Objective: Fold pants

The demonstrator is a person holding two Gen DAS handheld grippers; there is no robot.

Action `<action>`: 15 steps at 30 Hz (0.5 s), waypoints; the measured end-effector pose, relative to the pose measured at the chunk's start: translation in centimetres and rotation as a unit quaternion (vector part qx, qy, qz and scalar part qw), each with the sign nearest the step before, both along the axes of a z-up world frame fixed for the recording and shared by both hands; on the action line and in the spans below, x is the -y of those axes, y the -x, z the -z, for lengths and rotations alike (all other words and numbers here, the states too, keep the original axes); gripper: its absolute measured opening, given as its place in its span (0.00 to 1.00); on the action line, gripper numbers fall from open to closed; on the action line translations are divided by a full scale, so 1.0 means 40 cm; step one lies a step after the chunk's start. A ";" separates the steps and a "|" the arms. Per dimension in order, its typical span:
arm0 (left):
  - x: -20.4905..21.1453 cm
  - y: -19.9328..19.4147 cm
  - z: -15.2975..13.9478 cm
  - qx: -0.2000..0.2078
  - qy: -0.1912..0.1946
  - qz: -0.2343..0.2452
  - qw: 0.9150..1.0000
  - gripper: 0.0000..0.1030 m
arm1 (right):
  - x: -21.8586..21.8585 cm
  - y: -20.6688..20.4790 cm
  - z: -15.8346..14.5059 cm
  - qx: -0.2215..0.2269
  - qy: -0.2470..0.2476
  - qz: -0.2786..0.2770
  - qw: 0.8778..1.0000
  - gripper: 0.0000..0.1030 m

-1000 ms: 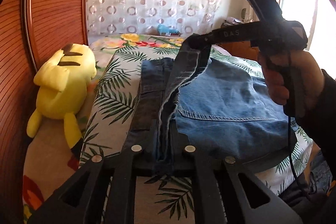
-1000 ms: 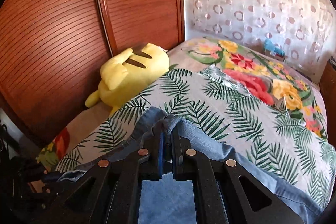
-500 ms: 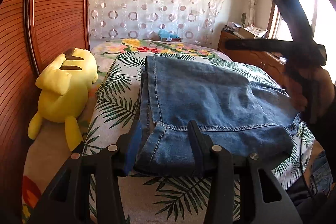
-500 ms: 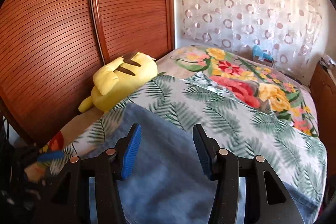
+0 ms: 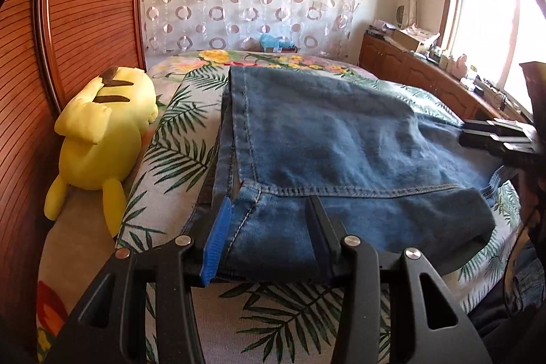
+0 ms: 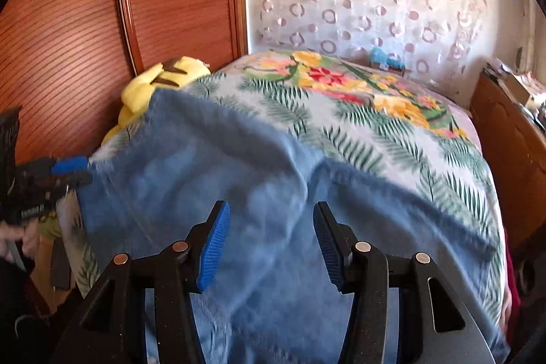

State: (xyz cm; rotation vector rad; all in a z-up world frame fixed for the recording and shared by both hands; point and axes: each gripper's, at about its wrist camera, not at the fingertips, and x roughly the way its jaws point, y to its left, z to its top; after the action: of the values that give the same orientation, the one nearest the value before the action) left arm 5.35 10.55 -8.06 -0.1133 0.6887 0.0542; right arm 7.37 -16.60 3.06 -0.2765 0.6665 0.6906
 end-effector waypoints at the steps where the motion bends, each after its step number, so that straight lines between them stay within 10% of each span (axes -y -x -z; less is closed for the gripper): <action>1: -0.002 0.000 0.005 -0.003 0.000 -0.001 1.000 0.45 | 0.006 0.017 0.009 -0.004 -0.001 0.001 1.000 0.51; 15: -0.009 -0.007 0.039 -0.020 0.001 -0.006 1.000 0.45 | 0.073 0.172 0.042 -0.023 -0.010 -0.019 0.999 0.51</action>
State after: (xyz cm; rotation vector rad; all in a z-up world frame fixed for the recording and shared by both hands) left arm 5.63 10.90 -9.62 -0.1180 0.7272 0.0681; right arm 0.50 -19.52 1.40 -0.2554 0.6989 0.7421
